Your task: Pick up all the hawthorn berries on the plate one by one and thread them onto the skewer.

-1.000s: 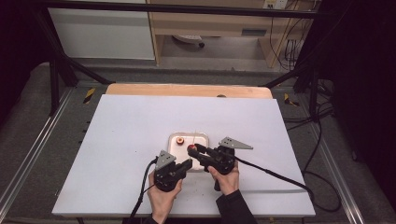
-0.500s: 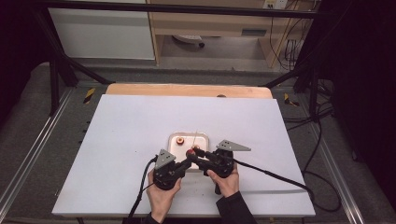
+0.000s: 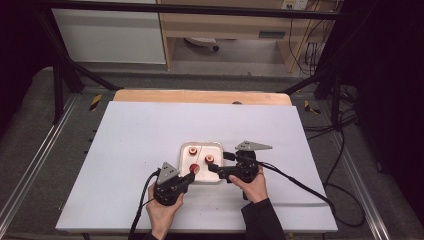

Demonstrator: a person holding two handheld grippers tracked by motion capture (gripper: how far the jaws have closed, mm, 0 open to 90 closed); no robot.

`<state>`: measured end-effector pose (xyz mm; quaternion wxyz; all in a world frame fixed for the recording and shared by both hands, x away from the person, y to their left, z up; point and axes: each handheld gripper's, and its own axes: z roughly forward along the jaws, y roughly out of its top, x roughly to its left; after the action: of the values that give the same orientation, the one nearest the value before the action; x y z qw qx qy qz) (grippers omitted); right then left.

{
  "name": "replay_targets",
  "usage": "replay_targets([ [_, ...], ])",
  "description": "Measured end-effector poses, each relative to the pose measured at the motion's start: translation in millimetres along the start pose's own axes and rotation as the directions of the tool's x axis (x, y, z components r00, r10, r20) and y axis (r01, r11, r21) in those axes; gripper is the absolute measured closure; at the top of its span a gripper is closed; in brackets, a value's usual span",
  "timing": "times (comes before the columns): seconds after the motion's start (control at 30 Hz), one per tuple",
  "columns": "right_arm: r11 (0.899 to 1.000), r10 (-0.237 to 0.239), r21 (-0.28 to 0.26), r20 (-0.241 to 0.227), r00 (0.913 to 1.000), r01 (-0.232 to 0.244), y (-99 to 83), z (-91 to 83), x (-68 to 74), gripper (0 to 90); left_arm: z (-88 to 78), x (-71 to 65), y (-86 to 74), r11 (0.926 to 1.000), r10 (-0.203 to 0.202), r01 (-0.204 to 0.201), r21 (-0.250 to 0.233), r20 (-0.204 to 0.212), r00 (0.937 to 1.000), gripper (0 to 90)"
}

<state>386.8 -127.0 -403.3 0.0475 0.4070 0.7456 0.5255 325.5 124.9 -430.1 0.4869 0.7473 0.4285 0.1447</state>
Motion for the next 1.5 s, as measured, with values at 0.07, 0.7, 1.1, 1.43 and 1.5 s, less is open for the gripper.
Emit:
replay_targets([
  [0.07, 0.999, -0.017, 0.038, 0.025, 0.9996, 0.016, 1.9, 0.6, -4.3, 12.6, -3.0, 2.2, -0.8, 1.0, 0.004, -0.004, 0.002, 0.0, 1.0, 88.5],
  [0.7, 0.936, -0.167, 0.329, 0.101, 0.9808, 0.126, 26.4, 19.7, -11.4, 7.3, -16.3, 20.2, -15.0, 0.9986, 0.048, -0.048, 0.023, 0.006, 0.9989, 88.4],
  [1.1, 0.887, -0.219, 0.438, 0.125, 0.9678, 0.144, 47.7, 50.1, -6.3, 7.8, -22.5, 26.5, -20.3, 0.9992, 0.032, -0.032, 0.025, 0.006, 0.9995, 88.4],
  [1.43, 0.86, -0.197, 0.5, 0.14, 0.9703, 0.102, 56.0, 74.8, -10.1, 14.4, -23.5, 28.4, -20.8, 0.999, 0.038, -0.038, 0.024, 0.005, 0.9993, 88.4],
  [1.5, 0.848, -0.189, 0.523, 0.142, 0.9717, 0.088, 56.1, 78.4, -12.1, 16.9, -23.3, 28.5, -20.9, 0.9988, 0.039, -0.039, 0.027, 0.007, 0.9992, 88.4],
])
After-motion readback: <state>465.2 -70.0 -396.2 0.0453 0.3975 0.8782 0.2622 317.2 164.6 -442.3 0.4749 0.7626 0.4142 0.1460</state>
